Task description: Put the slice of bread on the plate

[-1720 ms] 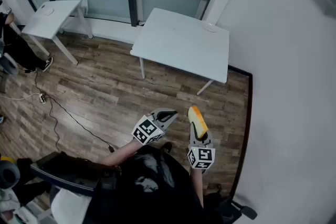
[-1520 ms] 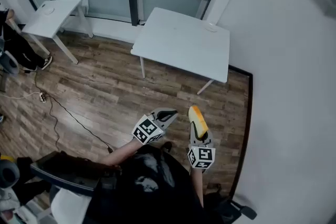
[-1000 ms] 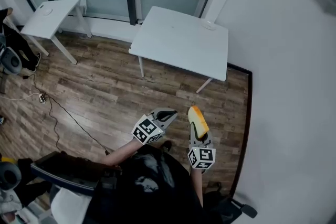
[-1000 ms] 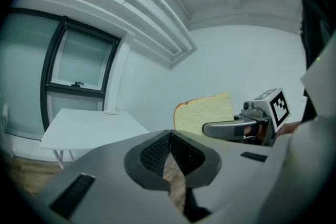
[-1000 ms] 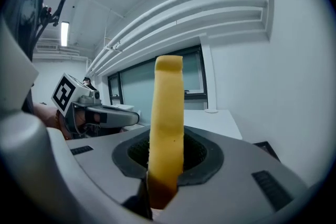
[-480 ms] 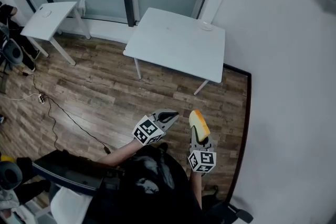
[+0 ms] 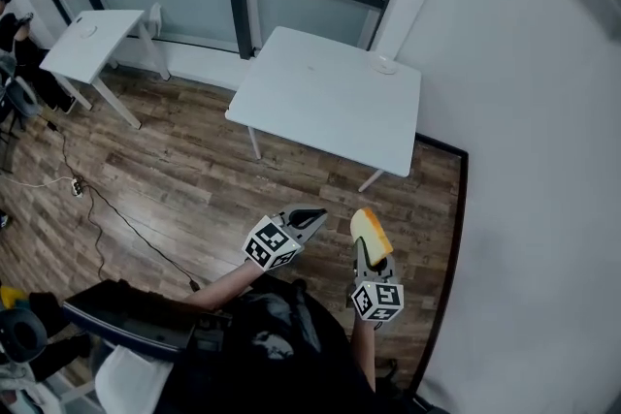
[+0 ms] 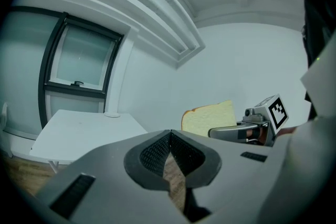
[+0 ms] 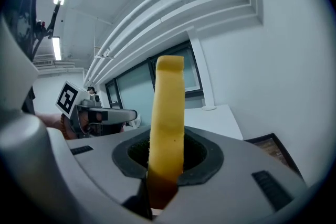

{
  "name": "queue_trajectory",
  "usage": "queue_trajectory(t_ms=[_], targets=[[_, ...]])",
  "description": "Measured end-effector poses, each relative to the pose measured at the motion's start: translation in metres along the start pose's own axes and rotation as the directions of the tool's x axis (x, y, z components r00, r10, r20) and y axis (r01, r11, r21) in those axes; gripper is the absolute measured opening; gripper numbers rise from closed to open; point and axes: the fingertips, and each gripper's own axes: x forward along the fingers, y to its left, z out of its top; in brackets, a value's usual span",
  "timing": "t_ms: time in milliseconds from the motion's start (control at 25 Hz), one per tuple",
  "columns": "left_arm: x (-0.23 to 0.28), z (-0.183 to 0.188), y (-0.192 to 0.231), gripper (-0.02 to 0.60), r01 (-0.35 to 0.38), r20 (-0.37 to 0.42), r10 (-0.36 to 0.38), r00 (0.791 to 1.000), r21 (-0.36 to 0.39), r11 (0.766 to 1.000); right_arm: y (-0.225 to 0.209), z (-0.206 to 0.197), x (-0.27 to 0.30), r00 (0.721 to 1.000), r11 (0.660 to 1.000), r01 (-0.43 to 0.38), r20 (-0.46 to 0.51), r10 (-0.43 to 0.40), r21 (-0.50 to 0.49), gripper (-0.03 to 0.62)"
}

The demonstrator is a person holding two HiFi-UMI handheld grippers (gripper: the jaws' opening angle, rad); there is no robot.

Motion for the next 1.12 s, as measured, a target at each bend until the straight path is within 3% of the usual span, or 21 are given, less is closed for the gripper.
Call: queue_trajectory(t_ms=[280,560,680,880,1120], targets=[[0.024,0.027,0.057,0.005,0.069,0.0,-0.069,0.998,0.019,0.997,0.005,0.038,0.079,1.0,0.998,0.009,-0.018,-0.01,-0.061,0.098],[0.041,0.038,0.118,0.006,0.116,-0.026,-0.115,0.993,0.026,0.993,0.009,0.048,0.144,0.999,0.999,0.019,-0.035,-0.02,-0.041,0.098],[0.049,0.038,0.132,0.005,0.116,-0.031,-0.117,0.993,-0.007,0.993,0.005,0.047,0.164,0.998,0.999,0.003,-0.058,-0.005,-0.035,0.098],[0.084,0.039,0.151,0.005,0.115,-0.054,-0.117,0.992,-0.033,0.993,-0.025,0.06,0.201,0.996,0.999,-0.025,-0.084,0.021,-0.042,0.098],[0.142,0.067,0.183,0.006,0.063,-0.053,-0.066,0.996,-0.049,0.997,-0.078,0.093,0.236,0.995,0.996,-0.07,-0.076,0.066,-0.047,0.098]])
